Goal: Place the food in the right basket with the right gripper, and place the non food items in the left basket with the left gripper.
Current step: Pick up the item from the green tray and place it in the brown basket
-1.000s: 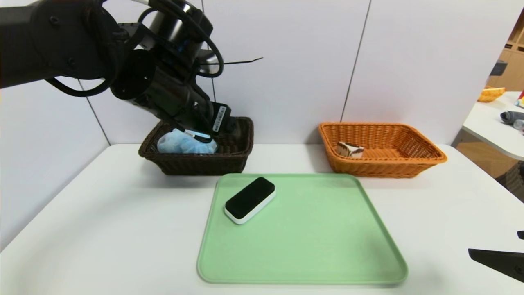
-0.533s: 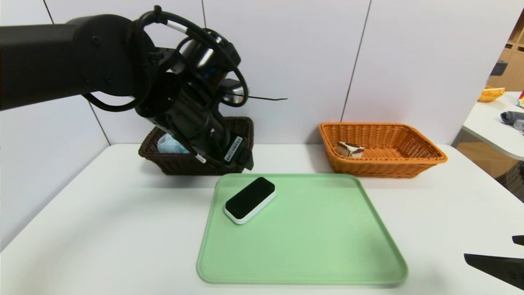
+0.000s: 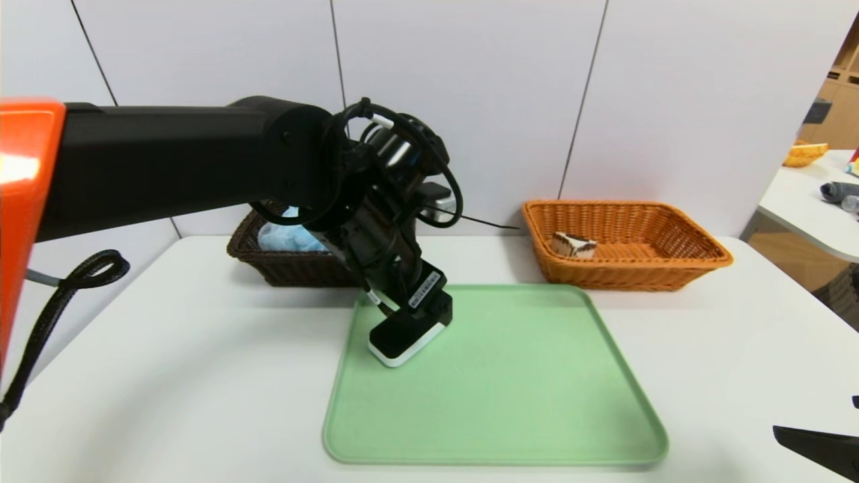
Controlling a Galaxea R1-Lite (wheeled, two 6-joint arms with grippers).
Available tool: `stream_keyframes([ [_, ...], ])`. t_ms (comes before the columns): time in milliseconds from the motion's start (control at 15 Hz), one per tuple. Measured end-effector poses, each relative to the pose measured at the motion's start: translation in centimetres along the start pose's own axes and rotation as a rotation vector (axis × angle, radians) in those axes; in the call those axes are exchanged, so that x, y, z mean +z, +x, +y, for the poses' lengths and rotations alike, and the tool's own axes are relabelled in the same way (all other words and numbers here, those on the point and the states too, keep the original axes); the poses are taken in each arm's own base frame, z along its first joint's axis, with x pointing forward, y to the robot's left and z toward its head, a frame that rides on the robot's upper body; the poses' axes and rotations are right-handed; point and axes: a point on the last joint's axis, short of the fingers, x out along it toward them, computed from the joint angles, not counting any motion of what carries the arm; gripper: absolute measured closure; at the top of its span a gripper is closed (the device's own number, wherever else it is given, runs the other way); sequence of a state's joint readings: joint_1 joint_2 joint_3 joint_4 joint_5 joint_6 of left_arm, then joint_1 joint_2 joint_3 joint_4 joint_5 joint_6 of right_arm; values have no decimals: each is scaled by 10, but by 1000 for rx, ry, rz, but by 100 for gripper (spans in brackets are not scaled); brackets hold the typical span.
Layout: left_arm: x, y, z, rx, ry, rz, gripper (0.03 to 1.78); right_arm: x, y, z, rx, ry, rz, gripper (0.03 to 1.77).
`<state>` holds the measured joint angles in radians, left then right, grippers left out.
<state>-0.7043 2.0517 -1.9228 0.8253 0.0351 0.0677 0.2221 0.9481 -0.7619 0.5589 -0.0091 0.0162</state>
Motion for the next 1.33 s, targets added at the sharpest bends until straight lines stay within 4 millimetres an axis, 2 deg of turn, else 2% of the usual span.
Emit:
stream_keyframes([
  [533, 0, 44, 3, -1, 29, 84, 12, -11, -7, 0, 13, 1, -25, 10],
  [867, -4, 56, 12, 8, 102, 115, 12, -12, -8, 0, 17, -1, -33, 10],
  [1333, -5, 76, 18, 17, 111, 131, 12, -15, -10, 1, 36, -1, -39, 10],
])
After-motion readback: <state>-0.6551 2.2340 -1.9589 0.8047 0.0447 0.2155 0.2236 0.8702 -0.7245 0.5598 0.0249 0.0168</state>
